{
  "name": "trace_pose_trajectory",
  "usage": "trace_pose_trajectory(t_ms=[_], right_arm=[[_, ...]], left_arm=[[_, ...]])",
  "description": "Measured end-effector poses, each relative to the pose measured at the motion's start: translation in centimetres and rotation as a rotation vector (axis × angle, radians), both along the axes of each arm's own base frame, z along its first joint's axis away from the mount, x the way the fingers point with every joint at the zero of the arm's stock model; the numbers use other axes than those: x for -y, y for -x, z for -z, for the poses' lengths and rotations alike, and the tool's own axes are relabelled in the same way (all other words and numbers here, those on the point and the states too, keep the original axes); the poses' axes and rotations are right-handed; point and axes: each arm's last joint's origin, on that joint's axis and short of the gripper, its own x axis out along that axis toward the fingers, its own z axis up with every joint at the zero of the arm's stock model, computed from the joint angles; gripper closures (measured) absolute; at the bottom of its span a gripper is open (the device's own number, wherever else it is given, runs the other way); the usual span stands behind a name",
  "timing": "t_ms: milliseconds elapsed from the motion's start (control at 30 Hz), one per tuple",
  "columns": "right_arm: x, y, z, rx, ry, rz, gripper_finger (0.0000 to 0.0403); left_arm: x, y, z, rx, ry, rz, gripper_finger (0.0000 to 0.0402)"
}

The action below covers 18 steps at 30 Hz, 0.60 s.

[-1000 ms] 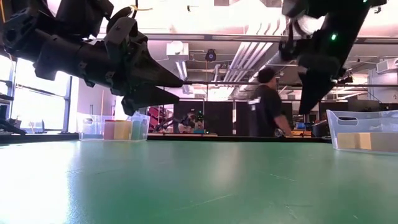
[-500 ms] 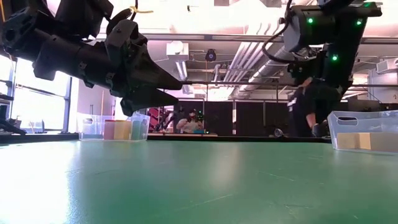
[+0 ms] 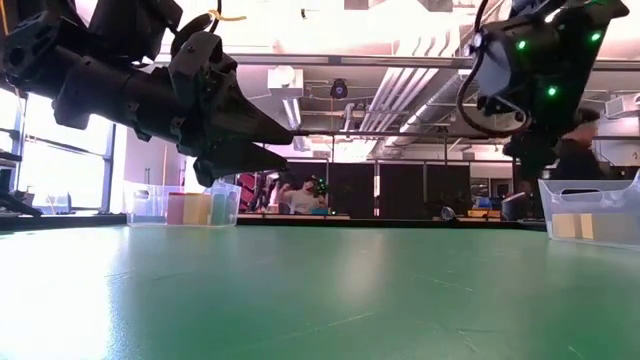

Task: Sort blocks by size
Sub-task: Adjust the middle transparent bin, then return to Home Position

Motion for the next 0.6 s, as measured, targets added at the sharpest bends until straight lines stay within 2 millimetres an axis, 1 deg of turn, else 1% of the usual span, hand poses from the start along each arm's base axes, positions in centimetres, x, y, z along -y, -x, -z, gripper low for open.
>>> trace_pose_trajectory(t_ms=[133, 200, 267, 333, 433, 533, 600], right_arm=[[-1.8, -0.3, -1.0, 0.068, 0.016, -0.101, 0.0199], [-3.3, -0.1, -1.5, 0.124, 0.004, -0.185, 0.0199], [-5.1, 0.4, -2.1, 0.155, -0.018, -0.321, 0.0199], [-6.8, 1.6, -2.5, 0.187, -0.062, -0.457, 0.0199], [-8.1, 4.3, -3.8, 0.339, -0.128, -0.523, 0.0199], [-7.9, 7.0, -4.5, 0.586, -0.153, -0.542, 0.0199], [-7.0, 8.5, -4.3, 0.747, -0.173, -0.549, 0.0199]], left_arm=[[0.0, 0.0, 0.0, 0.000, 0.001, 0.000, 0.0195], [0.0, 0.0, 0.0, 0.000, 0.001, 0.000, 0.0195], [0.1, 0.0, 0.0, 0.000, 0.001, 0.002, 0.0195], [0.1, 0.0, 0.0, 0.000, 0.000, 0.005, 0.0195], [0.2, 0.1, 0.0, 0.000, -0.001, 0.008, 0.0195], [0.2, 0.1, 0.0, 0.000, -0.002, 0.008, 0.0195], [0.2, 0.0, 0.0, 0.000, -0.011, 0.009, 0.0195]])
